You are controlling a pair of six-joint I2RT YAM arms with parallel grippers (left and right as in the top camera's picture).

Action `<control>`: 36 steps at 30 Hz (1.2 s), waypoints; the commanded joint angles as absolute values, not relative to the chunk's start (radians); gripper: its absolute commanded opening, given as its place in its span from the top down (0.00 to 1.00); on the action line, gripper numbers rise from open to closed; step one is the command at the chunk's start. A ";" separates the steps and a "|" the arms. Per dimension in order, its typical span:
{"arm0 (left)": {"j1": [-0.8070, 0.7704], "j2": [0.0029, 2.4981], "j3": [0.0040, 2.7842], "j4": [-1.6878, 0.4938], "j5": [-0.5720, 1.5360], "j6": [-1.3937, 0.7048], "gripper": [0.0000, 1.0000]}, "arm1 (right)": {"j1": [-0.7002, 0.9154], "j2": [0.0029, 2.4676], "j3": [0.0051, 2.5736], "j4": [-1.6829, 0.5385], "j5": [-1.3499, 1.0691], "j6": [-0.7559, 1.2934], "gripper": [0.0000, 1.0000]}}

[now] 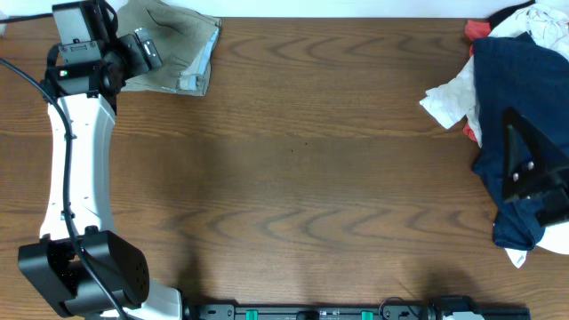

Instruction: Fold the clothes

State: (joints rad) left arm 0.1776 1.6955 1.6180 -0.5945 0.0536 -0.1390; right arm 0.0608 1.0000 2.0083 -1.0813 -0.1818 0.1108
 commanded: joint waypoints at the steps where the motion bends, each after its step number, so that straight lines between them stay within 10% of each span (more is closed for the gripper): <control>1: 0.179 1.695 1.623 -0.595 0.060 -0.151 0.02 | 0.059 0.997 1.972 -1.056 -0.130 0.089 0.01; 20: 0.179 1.695 1.623 -0.595 0.060 -0.151 0.02 | 0.059 0.554 0.690 -0.085 -0.029 0.088 0.01; 36: 0.179 1.695 1.623 -0.595 0.060 -0.152 0.02 | 0.057 0.163 0.107 0.132 -0.007 0.093 0.01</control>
